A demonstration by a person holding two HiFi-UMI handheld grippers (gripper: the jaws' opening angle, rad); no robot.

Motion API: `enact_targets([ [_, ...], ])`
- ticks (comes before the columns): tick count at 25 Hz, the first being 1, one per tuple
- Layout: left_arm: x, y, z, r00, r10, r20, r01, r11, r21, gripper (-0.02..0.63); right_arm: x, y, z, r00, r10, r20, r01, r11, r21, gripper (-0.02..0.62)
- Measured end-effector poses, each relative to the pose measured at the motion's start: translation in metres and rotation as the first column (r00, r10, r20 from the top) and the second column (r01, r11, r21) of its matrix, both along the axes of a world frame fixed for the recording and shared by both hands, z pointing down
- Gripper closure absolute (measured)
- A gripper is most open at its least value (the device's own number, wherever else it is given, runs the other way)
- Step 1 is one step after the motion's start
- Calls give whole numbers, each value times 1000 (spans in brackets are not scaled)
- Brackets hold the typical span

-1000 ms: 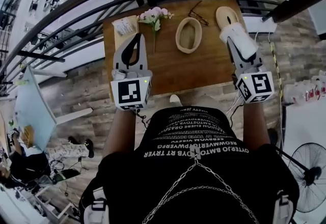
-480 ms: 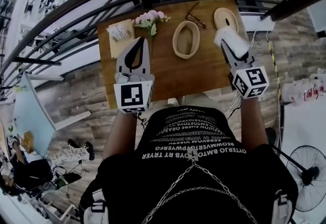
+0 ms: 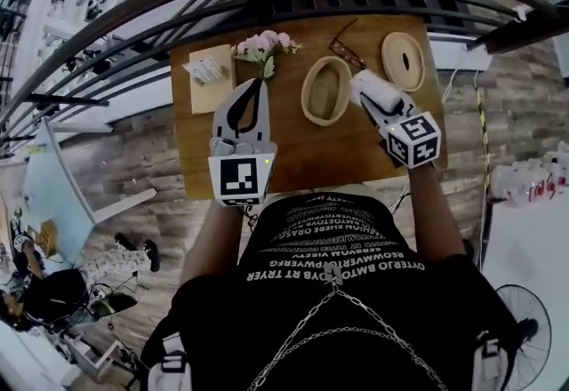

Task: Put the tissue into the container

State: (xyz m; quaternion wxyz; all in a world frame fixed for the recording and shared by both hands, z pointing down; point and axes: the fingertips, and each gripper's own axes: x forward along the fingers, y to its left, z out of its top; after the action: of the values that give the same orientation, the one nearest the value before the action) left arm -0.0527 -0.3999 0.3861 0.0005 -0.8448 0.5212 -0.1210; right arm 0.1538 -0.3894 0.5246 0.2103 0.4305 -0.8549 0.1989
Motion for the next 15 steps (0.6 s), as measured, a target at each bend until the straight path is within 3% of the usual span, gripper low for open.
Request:
enact_targets([
  [6,15,-18,24,1000,-16,22,17,998,-54,577,-26,-19,73,986,-168,-18,162,971,-178,476],
  [15,14,-14,56,997,-60,56,67,989,-129,577,-53,-34,170,942,-334,-42,296,881,-368,476],
])
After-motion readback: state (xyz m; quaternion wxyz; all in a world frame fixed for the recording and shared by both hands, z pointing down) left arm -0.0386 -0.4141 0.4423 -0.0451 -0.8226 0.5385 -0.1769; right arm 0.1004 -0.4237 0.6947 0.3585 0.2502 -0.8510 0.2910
